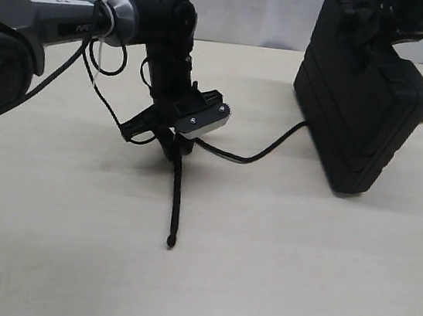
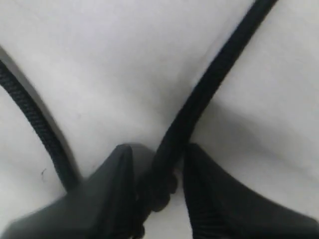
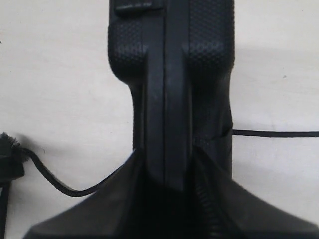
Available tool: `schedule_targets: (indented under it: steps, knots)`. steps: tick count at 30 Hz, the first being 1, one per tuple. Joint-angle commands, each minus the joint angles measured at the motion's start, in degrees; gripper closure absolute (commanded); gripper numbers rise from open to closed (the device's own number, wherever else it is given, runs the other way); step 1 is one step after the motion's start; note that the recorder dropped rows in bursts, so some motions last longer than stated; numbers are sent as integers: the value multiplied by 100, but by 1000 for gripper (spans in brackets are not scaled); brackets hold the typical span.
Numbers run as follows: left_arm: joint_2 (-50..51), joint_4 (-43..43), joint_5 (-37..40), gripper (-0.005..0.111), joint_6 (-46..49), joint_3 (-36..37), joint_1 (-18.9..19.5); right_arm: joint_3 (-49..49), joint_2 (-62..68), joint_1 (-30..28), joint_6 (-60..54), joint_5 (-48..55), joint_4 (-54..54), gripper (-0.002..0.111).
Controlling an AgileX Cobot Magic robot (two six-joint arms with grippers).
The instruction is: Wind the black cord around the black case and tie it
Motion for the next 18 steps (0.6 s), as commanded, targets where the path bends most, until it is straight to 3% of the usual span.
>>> schedule_targets:
  steps: [1,3,12,18]
  knots:
    - [90,-276,-31,95,-180,23,-20,137,179,-21,-58,364,-173,104]
    - [90,-577,-16,106,-654,23,-20,137,179,-21,-58,364,-173,104]
    - [-174,-1564,-142,107,-2910,23,-20,137,179,-21,-58,375,-173,104]
    - [-764,-1550,-1300,107,-3923,2,29,137,179,-21,-58,397,-173,104]
